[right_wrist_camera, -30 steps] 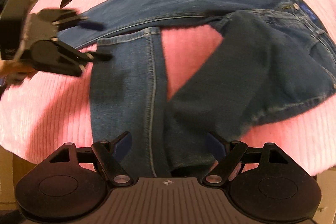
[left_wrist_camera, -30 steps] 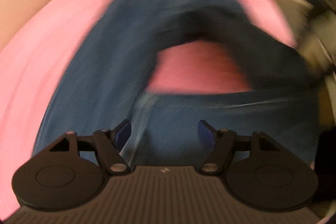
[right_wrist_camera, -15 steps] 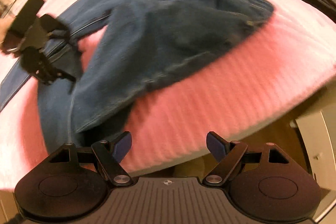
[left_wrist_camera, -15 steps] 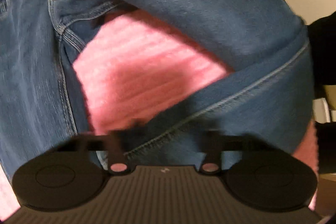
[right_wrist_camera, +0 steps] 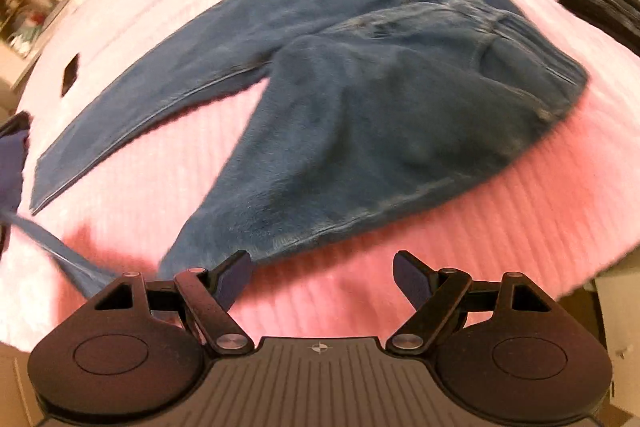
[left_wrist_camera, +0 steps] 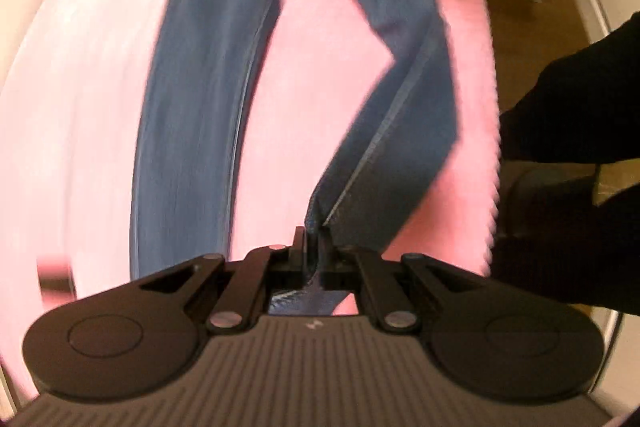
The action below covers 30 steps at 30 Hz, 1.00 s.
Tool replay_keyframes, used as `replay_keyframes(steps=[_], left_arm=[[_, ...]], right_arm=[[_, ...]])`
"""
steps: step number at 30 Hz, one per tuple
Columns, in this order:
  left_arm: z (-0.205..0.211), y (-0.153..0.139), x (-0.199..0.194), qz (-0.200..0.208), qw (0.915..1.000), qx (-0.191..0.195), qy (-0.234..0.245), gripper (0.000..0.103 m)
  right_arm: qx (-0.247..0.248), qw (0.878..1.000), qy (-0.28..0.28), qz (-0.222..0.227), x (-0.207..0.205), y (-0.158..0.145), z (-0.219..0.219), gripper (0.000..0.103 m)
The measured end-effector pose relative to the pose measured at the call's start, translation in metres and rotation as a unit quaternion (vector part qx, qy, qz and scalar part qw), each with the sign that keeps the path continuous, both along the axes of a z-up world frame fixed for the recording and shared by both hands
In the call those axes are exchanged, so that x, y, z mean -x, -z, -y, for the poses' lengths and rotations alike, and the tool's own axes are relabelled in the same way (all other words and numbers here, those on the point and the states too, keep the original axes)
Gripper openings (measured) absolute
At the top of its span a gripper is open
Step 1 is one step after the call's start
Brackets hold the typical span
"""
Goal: Fold clothes
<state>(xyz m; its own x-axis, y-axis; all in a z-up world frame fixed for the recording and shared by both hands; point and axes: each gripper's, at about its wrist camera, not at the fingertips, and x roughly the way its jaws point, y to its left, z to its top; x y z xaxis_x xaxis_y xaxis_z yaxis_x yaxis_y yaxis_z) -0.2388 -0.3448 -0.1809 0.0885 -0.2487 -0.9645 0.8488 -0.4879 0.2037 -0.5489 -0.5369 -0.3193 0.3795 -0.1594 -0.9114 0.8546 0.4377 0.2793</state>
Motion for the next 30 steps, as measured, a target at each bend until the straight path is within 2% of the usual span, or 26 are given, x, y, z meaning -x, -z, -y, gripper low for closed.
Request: replay_keyframes(steps=[3, 6, 10, 14, 18, 20, 25, 30], left_arm=[[-0.048, -0.012, 0.000, 0.021, 0.9987, 0.019, -0.043, 0.003], [-0.074, -0.017, 0.007, 0.024, 0.9956, 0.050, -0.076, 0.003], [-0.089, -0.015, 0.010, 0.064, 0.9910, 0.103, -0.058, 0.003], [-0.102, 0.008, 0.003, 0.108, 0.9810, 0.153, -0.048, 0.003], [-0.123, 0.050, -0.003, 0.126, 0.9718, 0.190, -0.060, 0.003], [-0.130, 0.069, -0.003, 0.126, 0.9683, 0.204, -0.070, 0.003], [-0.147, 0.104, 0.000, 0.128, 0.9557, 0.249, -0.090, 0.003], [-0.159, 0.133, 0.004, 0.149, 0.9408, 0.293, -0.084, 0.003]], right_arm=[[-0.003, 1.000, -0.018, -0.003, -0.022, 0.003, 0.000, 0.081], [-0.015, 1.000, -0.020, -0.007, -0.038, 0.008, -0.003, 0.081], [-0.043, 0.999, 0.025, 0.004, -0.046, 0.017, -0.003, 0.081], [0.006, 1.000, 0.021, 0.012, -0.053, 0.022, -0.004, 0.081], [0.086, 0.996, -0.005, 0.021, -0.051, 0.037, -0.008, 0.081], [0.118, 0.993, 0.001, 0.029, -0.046, 0.049, -0.007, 0.081], [0.185, 0.980, 0.020, 0.065, -0.032, 0.066, -0.008, 0.081], [0.251, 0.962, 0.017, 0.106, -0.024, 0.076, -0.015, 0.081]])
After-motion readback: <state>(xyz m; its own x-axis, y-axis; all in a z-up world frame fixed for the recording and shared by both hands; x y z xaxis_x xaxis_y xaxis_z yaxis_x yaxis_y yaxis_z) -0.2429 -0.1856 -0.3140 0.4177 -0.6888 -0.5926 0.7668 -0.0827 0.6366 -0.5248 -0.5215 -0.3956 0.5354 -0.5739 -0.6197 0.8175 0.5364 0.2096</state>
